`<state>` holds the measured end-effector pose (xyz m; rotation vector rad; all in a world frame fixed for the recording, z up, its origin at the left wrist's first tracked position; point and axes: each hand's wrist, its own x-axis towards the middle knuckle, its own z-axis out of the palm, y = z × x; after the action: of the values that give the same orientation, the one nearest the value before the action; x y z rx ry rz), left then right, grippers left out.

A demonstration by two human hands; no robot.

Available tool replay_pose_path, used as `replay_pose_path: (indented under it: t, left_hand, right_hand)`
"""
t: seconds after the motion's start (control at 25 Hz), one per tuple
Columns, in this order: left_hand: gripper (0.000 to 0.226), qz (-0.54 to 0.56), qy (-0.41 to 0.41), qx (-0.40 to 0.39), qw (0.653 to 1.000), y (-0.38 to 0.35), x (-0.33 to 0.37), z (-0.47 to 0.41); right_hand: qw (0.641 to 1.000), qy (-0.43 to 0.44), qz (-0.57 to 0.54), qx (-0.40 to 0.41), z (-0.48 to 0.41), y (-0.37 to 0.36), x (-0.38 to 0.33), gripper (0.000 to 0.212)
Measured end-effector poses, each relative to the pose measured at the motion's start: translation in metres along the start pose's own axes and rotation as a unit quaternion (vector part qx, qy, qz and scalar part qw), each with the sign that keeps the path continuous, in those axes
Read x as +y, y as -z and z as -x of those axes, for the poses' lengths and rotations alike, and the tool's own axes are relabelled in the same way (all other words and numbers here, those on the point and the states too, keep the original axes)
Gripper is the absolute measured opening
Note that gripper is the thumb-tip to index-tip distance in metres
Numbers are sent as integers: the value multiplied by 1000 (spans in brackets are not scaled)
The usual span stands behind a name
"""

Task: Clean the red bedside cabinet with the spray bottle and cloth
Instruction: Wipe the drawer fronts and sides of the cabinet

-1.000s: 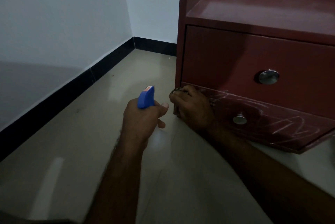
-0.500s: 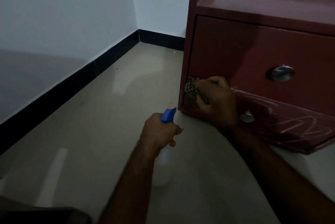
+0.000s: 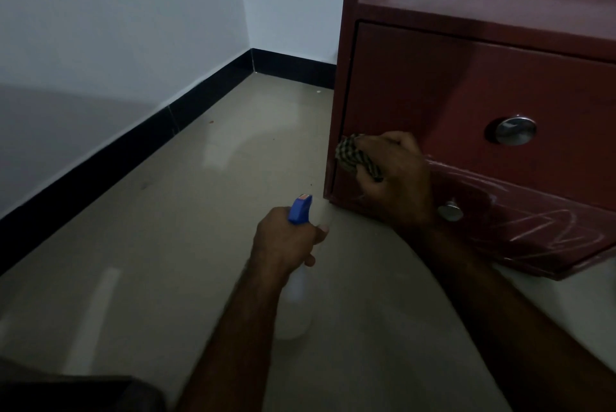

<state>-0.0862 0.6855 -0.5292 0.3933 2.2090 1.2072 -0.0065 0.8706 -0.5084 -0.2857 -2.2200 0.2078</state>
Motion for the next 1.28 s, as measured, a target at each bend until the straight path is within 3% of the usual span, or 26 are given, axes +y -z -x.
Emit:
replay_pose_path:
  t: [0.2,0.44,0.6,0.8,0.92,1.08,1.28]
  left_hand:
    - [27,7,-4,-2,1000,2,2,-1]
    - [26,23,-12,2,1000,10,1,-2]
    - [26,19,-20,6,1000,14,2,-6]
    - [22,22,-34,13,999,14,6,-3]
    - [22,26,-36,13,999,17,4,-3]
    - [24,27,-38,18,999,21,4,-5]
    - [25,33,-38,25,998,21,2,-6]
  right_hand:
    - [992,68,33,-102,0,-29,-16,36]
    - [985,89,53,-138,17,-47,-11,27]
    - [996,32,39,-69,4,-47,-14,32]
    - [988,17,21,-152,28,-49,-21,19]
    - [993,-30,16,-112,19,-59,-23,27]
    - [987,-26,17,-158,34,-66,-23,28]
    - [987,-99,11,-124,28,-80,-24,31]
